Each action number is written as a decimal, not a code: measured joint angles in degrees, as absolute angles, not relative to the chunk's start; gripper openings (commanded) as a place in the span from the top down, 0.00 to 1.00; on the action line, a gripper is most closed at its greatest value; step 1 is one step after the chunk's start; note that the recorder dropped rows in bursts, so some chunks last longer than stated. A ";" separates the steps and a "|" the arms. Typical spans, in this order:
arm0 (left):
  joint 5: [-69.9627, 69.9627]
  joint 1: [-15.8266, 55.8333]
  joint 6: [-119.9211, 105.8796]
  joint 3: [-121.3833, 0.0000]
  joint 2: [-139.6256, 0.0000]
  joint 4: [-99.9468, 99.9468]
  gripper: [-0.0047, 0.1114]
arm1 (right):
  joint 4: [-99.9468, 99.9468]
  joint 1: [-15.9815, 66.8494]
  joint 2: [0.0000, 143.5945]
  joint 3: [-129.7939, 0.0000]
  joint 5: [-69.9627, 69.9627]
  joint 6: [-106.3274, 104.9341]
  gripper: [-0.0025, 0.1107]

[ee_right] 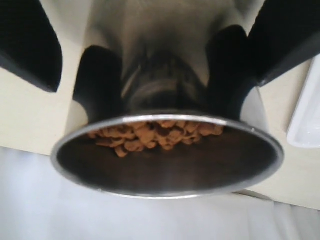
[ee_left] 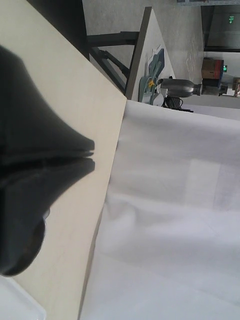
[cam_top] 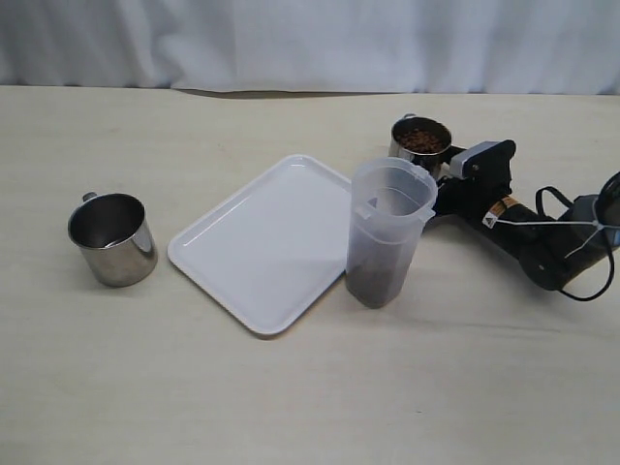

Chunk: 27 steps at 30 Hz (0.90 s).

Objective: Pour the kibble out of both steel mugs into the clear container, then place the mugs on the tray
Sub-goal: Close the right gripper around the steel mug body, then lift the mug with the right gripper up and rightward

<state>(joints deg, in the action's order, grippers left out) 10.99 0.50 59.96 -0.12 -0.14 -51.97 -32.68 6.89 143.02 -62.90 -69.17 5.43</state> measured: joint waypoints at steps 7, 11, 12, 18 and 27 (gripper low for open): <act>10.99 0.50 59.96 -0.12 -0.14 -51.97 0.96 | -32.58 6.89 143.02 -64.35 -69.28 6.74 0.24; 10.99 0.50 59.96 -0.12 -0.14 -51.97 0.96 | -32.46 6.89 143.02 -64.35 -69.28 6.97 0.28; 10.99 0.50 59.96 -0.12 -0.14 -51.97 0.96 | -32.46 6.89 143.02 -64.35 -69.28 6.97 0.31; 10.99 0.50 59.96 -0.12 -0.14 -51.97 0.96 | -32.33 6.98 143.02 -64.35 -69.28 8.35 0.69; 10.99 0.50 59.96 -0.12 -0.14 -51.97 0.96 | -32.22 6.61 143.02 -64.35 -69.40 10.02 0.93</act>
